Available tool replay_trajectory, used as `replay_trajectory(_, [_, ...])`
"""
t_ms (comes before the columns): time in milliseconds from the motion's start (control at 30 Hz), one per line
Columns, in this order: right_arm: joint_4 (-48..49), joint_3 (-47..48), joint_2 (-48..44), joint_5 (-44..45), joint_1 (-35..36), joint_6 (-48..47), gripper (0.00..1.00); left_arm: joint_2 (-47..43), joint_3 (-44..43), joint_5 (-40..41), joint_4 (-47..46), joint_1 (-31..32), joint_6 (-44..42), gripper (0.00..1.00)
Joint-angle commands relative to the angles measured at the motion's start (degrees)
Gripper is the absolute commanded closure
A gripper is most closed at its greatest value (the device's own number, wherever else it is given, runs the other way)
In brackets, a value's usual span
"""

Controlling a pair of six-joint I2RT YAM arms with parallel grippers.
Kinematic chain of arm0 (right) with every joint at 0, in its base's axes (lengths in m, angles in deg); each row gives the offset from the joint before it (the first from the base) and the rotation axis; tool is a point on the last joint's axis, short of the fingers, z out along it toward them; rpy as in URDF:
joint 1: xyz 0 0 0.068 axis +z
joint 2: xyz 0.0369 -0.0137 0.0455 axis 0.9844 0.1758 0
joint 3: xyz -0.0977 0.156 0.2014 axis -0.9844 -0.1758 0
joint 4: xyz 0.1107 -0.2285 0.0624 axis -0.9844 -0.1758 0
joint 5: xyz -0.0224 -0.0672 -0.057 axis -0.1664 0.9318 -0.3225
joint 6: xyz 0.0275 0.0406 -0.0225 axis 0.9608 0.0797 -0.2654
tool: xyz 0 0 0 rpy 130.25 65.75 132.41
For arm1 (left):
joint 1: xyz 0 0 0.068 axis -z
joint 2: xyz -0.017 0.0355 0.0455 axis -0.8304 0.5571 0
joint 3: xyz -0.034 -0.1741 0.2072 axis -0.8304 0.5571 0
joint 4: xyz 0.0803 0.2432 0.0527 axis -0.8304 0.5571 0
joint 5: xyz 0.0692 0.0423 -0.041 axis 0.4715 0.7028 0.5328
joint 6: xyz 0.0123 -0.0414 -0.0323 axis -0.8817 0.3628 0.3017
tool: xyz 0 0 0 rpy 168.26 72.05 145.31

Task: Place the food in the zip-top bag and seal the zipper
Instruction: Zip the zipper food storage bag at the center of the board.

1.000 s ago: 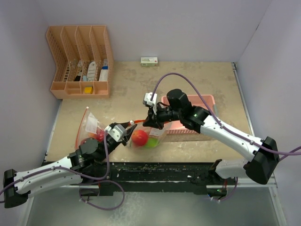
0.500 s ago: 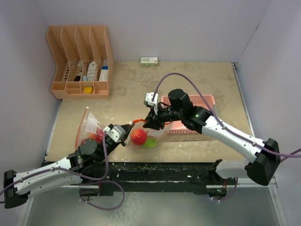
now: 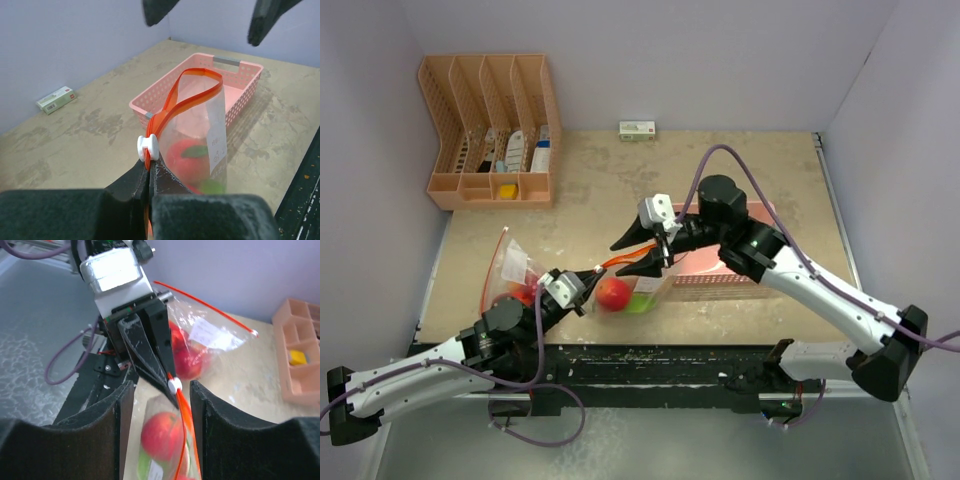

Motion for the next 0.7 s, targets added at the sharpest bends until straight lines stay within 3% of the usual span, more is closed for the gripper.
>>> replay_trajectory(0, [-0.14,6.09,6.38,-12.33,-0.16,-4.23,0.5,-0.53,-0.88,-4.45,-1.02,0.0,0.84,1.0])
replay_trajectory(667, [-4.01,9.75,16.28,-15.9,-0.13,-5.26,0.58,-0.9,-1.28,-5.06,0.03,0.0,0.48,1.0])
